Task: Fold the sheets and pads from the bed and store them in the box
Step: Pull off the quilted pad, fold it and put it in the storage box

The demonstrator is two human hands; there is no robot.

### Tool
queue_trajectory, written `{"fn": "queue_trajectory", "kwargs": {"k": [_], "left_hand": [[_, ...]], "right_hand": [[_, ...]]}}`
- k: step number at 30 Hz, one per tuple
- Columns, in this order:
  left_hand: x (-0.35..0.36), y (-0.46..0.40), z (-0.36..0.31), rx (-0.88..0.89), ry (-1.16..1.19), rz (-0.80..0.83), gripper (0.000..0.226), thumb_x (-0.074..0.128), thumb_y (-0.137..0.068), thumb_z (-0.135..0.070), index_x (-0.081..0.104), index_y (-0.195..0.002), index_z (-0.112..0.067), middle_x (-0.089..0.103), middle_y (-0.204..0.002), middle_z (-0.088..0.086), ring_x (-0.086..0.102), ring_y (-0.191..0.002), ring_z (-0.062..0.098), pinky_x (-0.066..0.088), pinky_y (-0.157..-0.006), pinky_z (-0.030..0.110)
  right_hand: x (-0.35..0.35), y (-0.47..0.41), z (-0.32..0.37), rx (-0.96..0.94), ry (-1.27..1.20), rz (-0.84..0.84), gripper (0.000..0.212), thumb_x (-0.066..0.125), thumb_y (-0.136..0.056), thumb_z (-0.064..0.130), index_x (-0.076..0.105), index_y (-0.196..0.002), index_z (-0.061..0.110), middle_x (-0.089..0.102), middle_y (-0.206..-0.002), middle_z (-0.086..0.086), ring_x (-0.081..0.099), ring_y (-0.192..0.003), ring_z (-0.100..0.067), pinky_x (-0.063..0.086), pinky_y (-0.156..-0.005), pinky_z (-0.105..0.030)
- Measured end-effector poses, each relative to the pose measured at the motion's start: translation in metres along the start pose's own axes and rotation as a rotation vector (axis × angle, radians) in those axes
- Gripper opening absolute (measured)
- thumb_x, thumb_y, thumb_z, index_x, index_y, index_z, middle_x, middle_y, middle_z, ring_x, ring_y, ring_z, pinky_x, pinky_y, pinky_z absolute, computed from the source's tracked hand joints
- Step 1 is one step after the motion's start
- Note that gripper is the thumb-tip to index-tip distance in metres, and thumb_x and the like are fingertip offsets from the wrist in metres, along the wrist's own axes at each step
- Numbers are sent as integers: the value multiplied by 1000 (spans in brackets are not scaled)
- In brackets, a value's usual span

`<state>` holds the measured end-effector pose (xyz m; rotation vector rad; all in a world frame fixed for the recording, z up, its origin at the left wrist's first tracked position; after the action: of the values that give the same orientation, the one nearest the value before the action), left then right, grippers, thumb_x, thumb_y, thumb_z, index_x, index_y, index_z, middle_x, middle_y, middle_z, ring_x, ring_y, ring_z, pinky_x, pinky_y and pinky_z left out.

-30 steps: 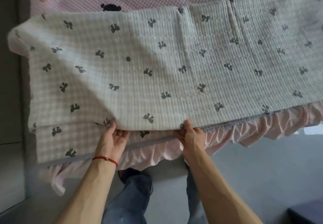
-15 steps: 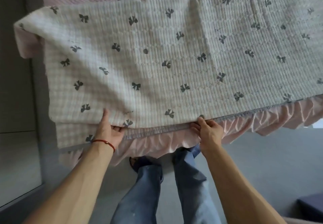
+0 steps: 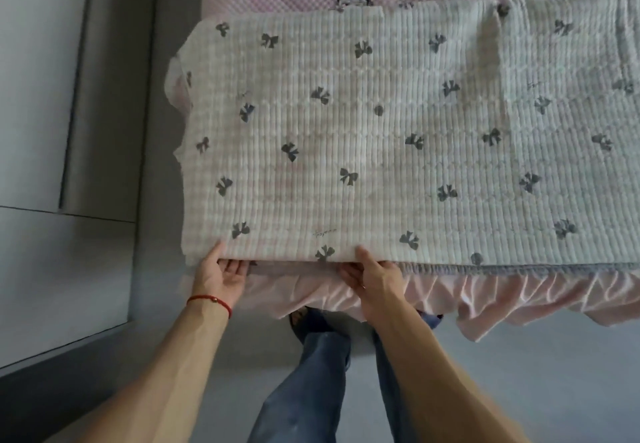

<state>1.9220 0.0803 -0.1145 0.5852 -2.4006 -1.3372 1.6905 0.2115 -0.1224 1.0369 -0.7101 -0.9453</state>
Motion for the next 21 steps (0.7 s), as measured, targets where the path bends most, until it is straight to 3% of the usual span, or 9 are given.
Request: {"fn": "queue_trajectory", "kwargs": {"k": [3, 8, 10, 12, 16, 18, 21], "left_hand": [[4, -23, -43, 89, 30, 10, 45, 58, -99, -47, 65, -130, -14, 72, -123, 9, 67, -115, 26, 54, -99, 47], [-17, -32, -74, 177, 52, -1, 38, 53, -103, -41, 64, -127, -13, 75, -115, 7, 73, -101, 20, 59, -90, 42], [-36, -30, -56, 142, 64, -61, 40, 54, -103, -41, 60, -131, -12, 71, -118, 8, 71, -105, 22, 58, -91, 45], [-47, -29, -38, 71, 66, -95, 47, 55, -101, -47, 57, -133, -13, 68, -122, 12, 67, -109, 31, 57, -82, 52], [-47, -30, -32, 13, 57, -110, 36, 54, -102, -45, 57, -121, -14, 68, -105, 10, 67, -89, 27, 59, -68, 51], [-51, -32, -32, -36, -9, -132, 32, 56, -102, -40, 58, -119, -13, 69, -104, 9, 67, -92, 26, 58, -59, 49], [-69, -50, -43, -35, -143, -218, 23, 57, -103, -30, 59, -108, -8, 70, -99, 13, 67, -91, 28, 55, -79, 48]], "right_hand": [[2, 2, 0, -13, 30, 26, 25, 73, -95, 15, 65, -112, 0, 76, -100, -20, 78, -78, -30, 64, -64, -33], [7, 12, 0, -35, 55, 65, 15, 70, -97, 11, 65, -104, -1, 78, -89, -19, 78, -80, -31, 65, -67, -34], [4, 14, -3, -23, 65, 32, 13, 71, -95, 10, 66, -99, -1, 78, -81, -14, 78, -76, -28, 65, -73, -36], [-1, 14, -4, -32, 85, -3, 11, 72, -94, 8, 67, -95, -1, 78, -77, -11, 77, -74, -27, 63, -80, -39], [-4, 14, -4, -92, 166, -16, 13, 72, -95, 14, 70, -95, 0, 79, -82, -13, 78, -78, -28, 63, -78, -38], [-6, 14, -1, -107, 300, -44, 21, 73, -96, 21, 72, -92, 0, 78, -81, -15, 77, -71, -28, 61, -67, -35], [-3, 20, 10, -69, 853, 34, 37, 73, -94, 39, 76, -81, 4, 75, -68, -8, 62, -47, -14, 48, -46, -24]]}}
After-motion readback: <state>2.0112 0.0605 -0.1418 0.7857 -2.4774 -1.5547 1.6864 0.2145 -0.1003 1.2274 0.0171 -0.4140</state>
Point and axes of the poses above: each hand's wrist, its own y-axis away from the middle knuckle, its own x-axis out of the palm, z = x × y, the point moved 4 cm from there along -y, towards the middle knuckle
